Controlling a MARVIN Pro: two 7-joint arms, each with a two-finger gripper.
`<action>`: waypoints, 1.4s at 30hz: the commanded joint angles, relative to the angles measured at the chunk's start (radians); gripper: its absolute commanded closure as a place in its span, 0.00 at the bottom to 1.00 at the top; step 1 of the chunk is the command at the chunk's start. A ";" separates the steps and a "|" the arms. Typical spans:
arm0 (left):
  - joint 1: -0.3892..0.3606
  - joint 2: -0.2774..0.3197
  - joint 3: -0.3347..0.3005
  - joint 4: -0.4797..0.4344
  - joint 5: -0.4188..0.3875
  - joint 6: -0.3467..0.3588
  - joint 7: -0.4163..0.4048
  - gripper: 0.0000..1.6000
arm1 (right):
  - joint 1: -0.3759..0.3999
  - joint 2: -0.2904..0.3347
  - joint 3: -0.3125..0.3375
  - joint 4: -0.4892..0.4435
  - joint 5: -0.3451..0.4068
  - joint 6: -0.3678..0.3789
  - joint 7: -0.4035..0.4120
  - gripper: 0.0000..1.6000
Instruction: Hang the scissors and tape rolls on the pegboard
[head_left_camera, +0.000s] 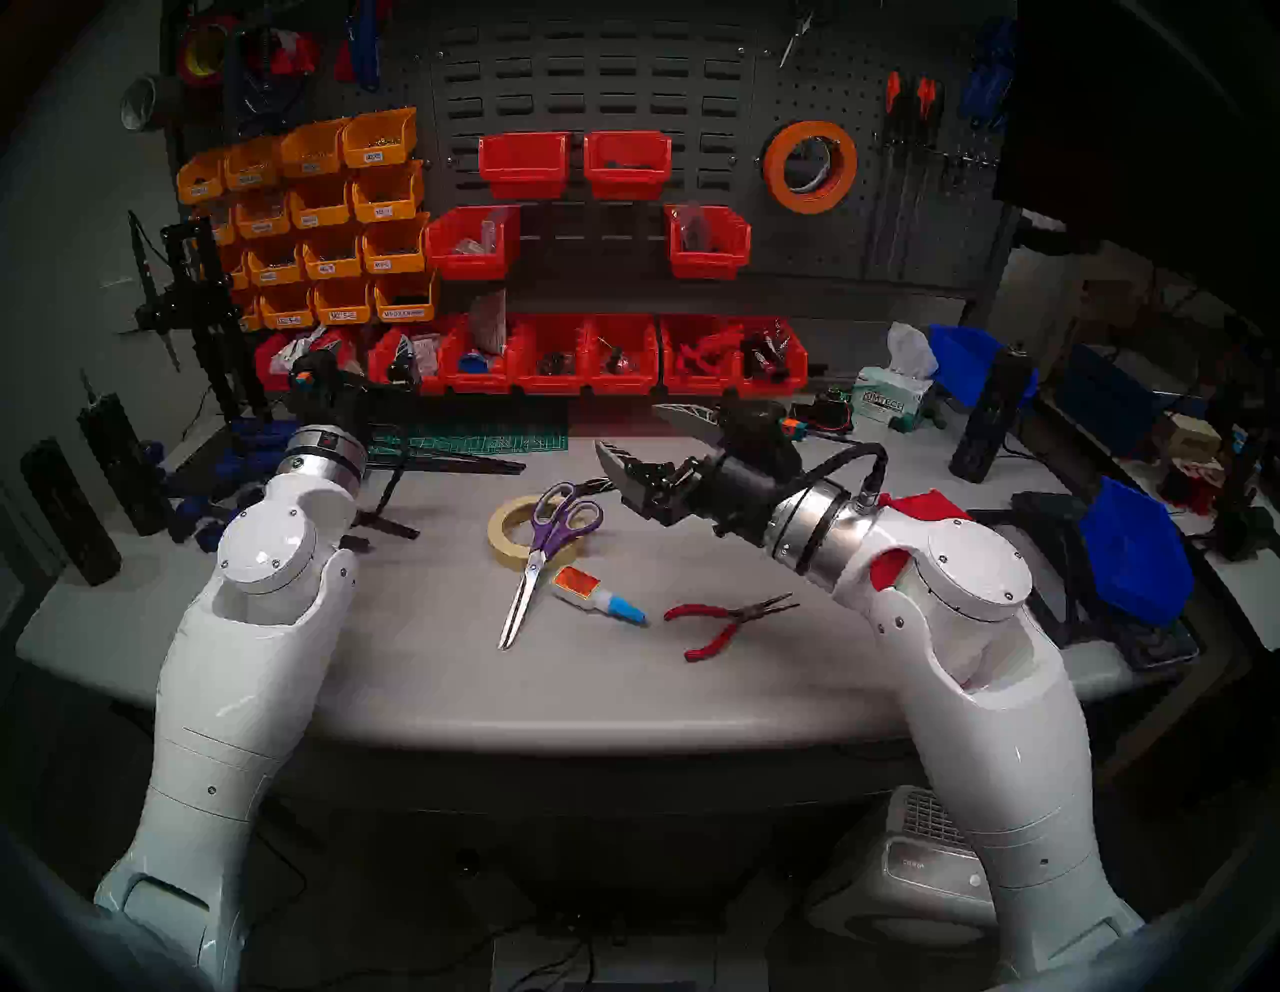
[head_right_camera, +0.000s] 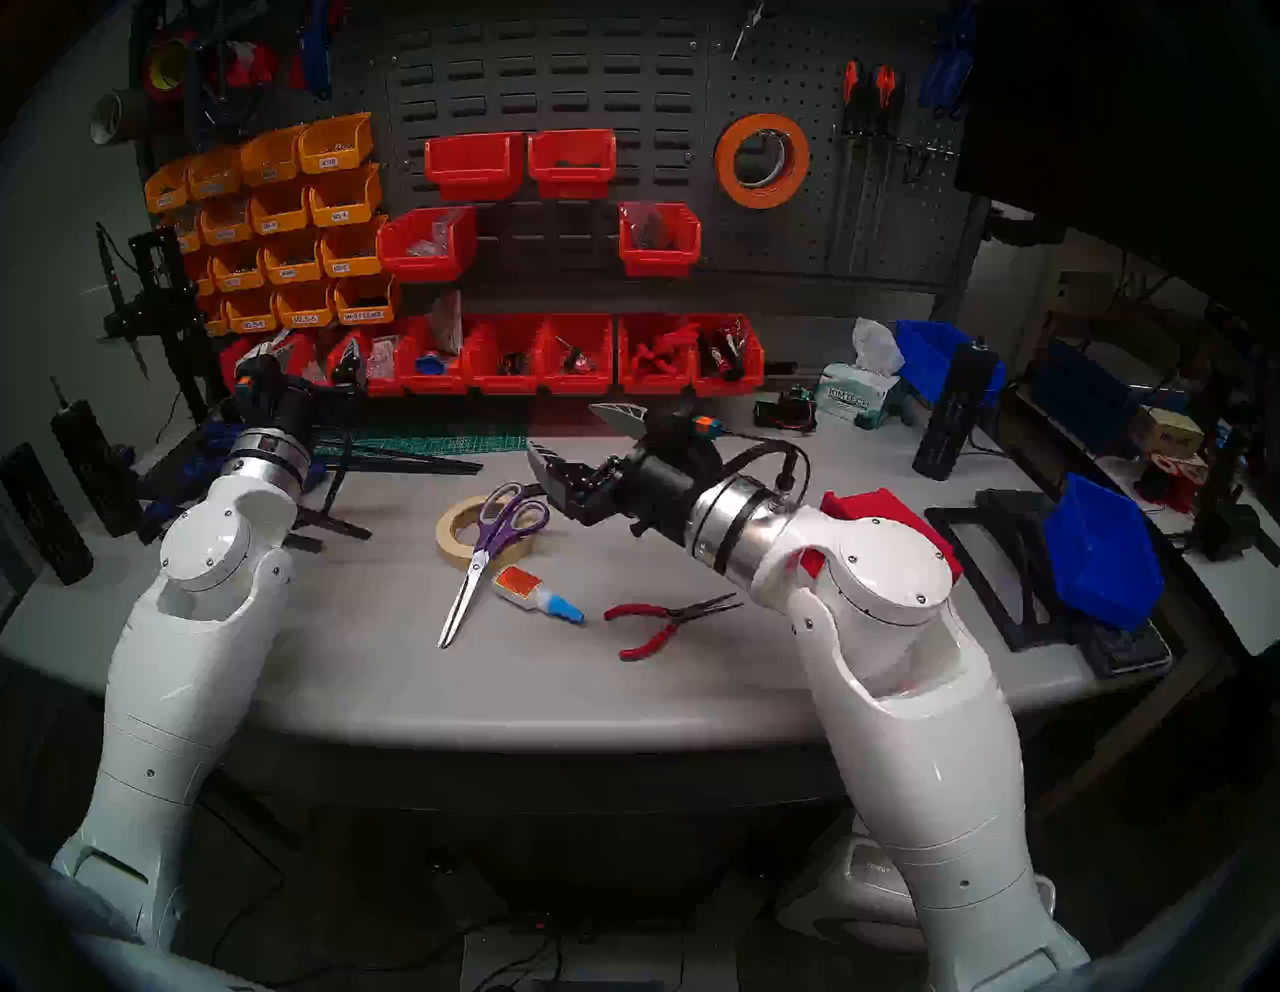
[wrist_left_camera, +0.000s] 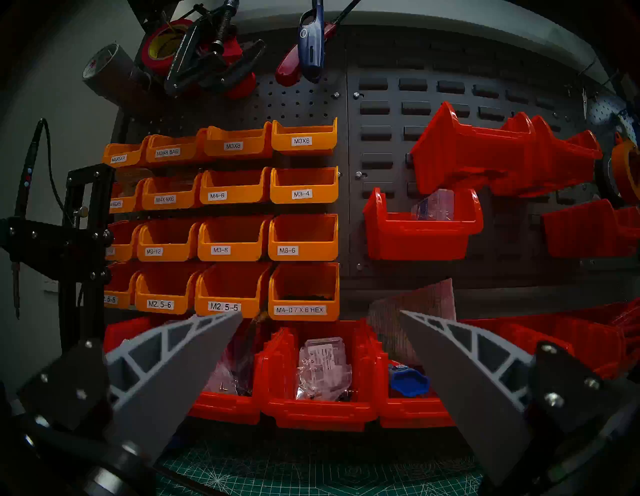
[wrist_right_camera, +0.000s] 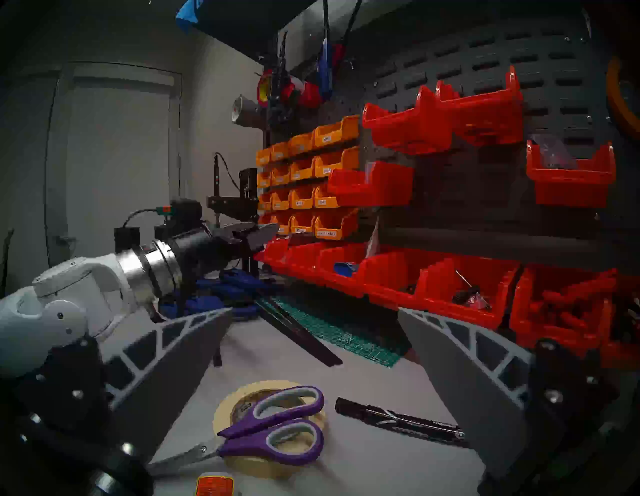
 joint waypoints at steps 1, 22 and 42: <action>-0.029 0.002 -0.013 -0.030 -0.003 -0.011 0.002 0.00 | 0.022 -0.013 0.000 -0.023 0.006 -0.022 0.006 0.00; -0.029 0.002 -0.013 -0.030 -0.003 -0.011 0.002 0.00 | 0.021 -0.018 0.003 -0.022 0.003 -0.024 0.013 0.00; -0.029 0.001 -0.013 -0.030 -0.002 -0.011 0.002 0.00 | 0.005 -0.044 -0.155 0.018 -0.032 0.028 0.034 0.00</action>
